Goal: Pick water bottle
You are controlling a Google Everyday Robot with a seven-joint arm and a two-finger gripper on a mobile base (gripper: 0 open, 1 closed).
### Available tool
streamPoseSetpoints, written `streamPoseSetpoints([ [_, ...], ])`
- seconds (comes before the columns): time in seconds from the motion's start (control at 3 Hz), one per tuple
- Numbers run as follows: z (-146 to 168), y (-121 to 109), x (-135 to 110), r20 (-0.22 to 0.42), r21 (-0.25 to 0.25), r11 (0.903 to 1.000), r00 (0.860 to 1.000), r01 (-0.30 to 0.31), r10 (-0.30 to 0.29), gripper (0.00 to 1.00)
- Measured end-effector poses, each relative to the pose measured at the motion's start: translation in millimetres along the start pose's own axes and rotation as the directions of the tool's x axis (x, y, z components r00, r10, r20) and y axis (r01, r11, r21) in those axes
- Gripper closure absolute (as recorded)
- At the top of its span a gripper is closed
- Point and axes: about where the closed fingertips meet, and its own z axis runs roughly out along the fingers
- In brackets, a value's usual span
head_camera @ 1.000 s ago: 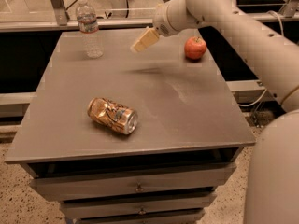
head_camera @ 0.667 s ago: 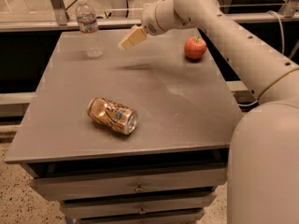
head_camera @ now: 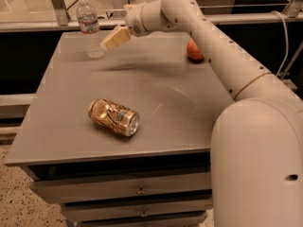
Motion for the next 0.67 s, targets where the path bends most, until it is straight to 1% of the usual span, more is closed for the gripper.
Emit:
streamPoseSetpoints([
  [0.33, 31, 31, -22, 0.081, -0.107, 0.9942, 0.997, -0.008, 0.017, 0.00],
  [0.67, 47, 50, -33, 0.121, -0.166, 0.9860, 0.992, -0.016, 0.036, 0.00],
])
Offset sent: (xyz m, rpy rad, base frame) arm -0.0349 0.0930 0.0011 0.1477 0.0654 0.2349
